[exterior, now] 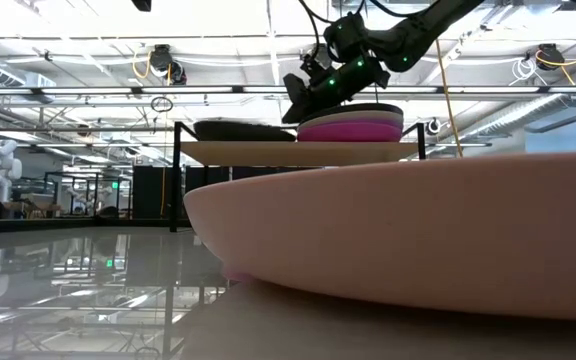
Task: Place and stack plates onto a shelf
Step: Stack the pink plate on top of the black plate on the shelf
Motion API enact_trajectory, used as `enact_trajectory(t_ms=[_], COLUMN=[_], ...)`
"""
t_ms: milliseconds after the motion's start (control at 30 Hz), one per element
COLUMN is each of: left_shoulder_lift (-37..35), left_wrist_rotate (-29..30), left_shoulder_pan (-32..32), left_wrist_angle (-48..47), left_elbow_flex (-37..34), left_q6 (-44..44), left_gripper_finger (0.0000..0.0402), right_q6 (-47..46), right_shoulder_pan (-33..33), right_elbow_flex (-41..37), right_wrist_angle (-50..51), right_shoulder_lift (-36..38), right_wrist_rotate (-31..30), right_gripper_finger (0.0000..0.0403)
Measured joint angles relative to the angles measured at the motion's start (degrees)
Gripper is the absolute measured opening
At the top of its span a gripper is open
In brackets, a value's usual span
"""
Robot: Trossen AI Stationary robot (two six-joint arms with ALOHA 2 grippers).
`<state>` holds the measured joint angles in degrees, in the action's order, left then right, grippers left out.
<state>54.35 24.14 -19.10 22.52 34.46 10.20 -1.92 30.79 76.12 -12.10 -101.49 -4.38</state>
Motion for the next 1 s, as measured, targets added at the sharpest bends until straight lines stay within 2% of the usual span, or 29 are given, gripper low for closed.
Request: enact_trajectory(t_ms=[167, 267, 400, 600, 700, 833, 900, 1000], left_shoulder_lift=[0.02, 0.0, 0.02, 0.01, 0.02, 0.92, 2.2, 6.8], left_wrist_rotate=[0.0, -0.01, 0.0, 0.0, 0.0, 0.02, 0.04, 0.04], left_shoulder_pan=[-0.02, -0.02, -0.04, 0.07, 0.07, 0.07, 0.07, 0.62], left_wrist_angle=[0.0, -0.55, -2.73, -6.59, -5.91, -5.35, -5.64, -5.41], left_elbow_flex=[0.0, 0.0, 0.0, 0.0, 0.0, 0.04, 0.07, 2.55], left_q6=[0.0, -0.27, -0.33, -0.27, -0.38, -0.25, 0.78, 2.96], left_gripper_finger=[0.0141, 0.0141, 0.014, 0.014, 0.014, 0.014, 0.014, 0.014], right_q6=[0.43, 2.81, 5.82, 10.2, 10.16, 9.65, 7.89, 6.2], right_shoulder_pan=[-0.1, -0.6, -2.35, -8.81, -13.22, -19.83, -22.99, -27.13], right_elbow_flex=[-0.09, -0.1, -0.09, -2.48, -7.49, -18.55, -25.23, -35.66], right_wrist_angle=[-0.46, 1.08, 3.59, 6.08, 6.15, 4.81, -0.05, -13.01], right_shoulder_lift=[0.97, 4.09, 11.39, 24.06, 30.05, 37.85, 41.15, 44.94], right_wrist_rotate=[0.04, 1.83, 7.24, 7.43, 7.46, 7.37, 7.32, 7.32], right_gripper_finger=[0.0051, 0.005, 0.005, 0.005, 0.005, 0.005, 0.005, 0.005])
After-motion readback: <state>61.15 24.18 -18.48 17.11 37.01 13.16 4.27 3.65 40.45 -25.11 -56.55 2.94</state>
